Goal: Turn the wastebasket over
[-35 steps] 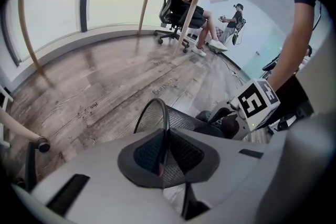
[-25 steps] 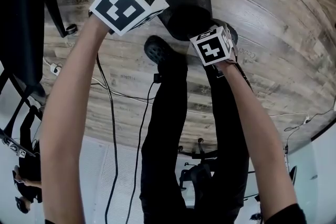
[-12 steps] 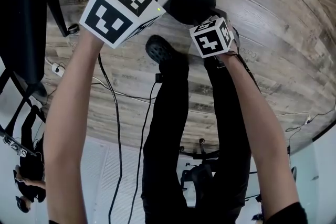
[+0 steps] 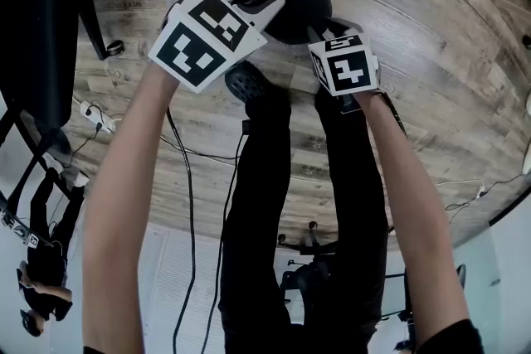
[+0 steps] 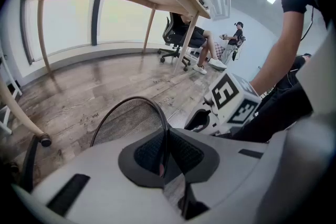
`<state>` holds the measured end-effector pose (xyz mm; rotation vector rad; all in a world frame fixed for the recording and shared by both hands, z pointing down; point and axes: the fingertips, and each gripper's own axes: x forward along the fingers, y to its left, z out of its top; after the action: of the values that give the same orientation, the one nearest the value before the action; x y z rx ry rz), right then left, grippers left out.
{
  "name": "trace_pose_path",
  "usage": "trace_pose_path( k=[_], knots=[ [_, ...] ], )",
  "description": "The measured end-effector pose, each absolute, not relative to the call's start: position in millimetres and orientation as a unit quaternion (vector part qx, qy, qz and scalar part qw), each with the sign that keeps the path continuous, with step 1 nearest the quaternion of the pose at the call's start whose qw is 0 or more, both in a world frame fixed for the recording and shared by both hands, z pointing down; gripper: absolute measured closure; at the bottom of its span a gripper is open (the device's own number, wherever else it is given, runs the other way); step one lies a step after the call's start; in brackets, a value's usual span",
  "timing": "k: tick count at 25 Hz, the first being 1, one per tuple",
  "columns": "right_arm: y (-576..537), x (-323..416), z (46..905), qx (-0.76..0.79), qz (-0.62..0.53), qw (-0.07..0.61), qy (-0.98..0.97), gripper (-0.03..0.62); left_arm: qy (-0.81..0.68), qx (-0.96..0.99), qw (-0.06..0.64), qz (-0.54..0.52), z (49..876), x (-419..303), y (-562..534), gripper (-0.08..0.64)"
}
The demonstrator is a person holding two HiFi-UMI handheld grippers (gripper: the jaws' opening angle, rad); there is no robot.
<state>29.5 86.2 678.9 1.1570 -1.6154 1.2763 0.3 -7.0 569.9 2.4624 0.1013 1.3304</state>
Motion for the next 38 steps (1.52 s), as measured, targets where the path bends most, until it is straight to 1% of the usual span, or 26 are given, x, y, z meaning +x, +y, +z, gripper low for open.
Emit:
trace_pose_path(
  k=[2, 8, 10, 14, 20, 28, 31, 34, 38],
  knots=[
    [83.7, 40.5, 666.7, 0.462, 0.509, 0.359, -0.632, 0.451, 0.039, 0.865, 0.169, 0.470, 569.4, -0.7, 0.2, 0.515],
    [79.7, 80.4, 634.4, 0.496, 0.499, 0.333, -0.628, 0.451, 0.043, 0.861, 0.181, 0.473, 569.0, -0.8, 25.3, 0.515],
    [77.1, 86.4, 620.4, 0.503, 0.503, 0.308, -0.632, 0.451, 0.040, 0.860, 0.189, 0.472, 569.4, -1.1, 34.8, 0.515],
    [71.7, 89.8, 588.1, 0.515, 0.530, 0.235, -0.631, 0.451, 0.024, 0.856, 0.205, 0.473, 570.7, -4.3, 56.7, 0.515],
    [65.2, 66.3, 566.2, 0.487, 0.569, 0.183, -0.637, 0.451, 0.017, 0.851, 0.217, 0.478, 575.3, -5.3, 90.8, 0.517],
    [80.6, 56.2, 585.2, 0.482, 0.588, 0.201, -0.617, 0.451, 0.039, 0.847, 0.190, 0.495, 583.8, 1.4, 130.2, 0.517],
    [91.3, 60.8, 591.0, 0.488, 0.584, 0.218, -0.611, 0.470, 0.050, 0.844, 0.183, 0.501, 588.6, 4.4, 142.8, 0.517],
    [102.2, 65.1, 596.9, 0.492, 0.580, 0.237, -0.604, 0.503, 0.058, 0.840, 0.181, 0.509, 593.3, 5.8, 154.4, 0.517],
    [114.6, 64.9, 603.8, 0.488, 0.582, 0.256, -0.598, 0.505, 0.065, 0.833, 0.179, 0.520, 601.5, 5.1, 167.8, 0.517]
  ],
)
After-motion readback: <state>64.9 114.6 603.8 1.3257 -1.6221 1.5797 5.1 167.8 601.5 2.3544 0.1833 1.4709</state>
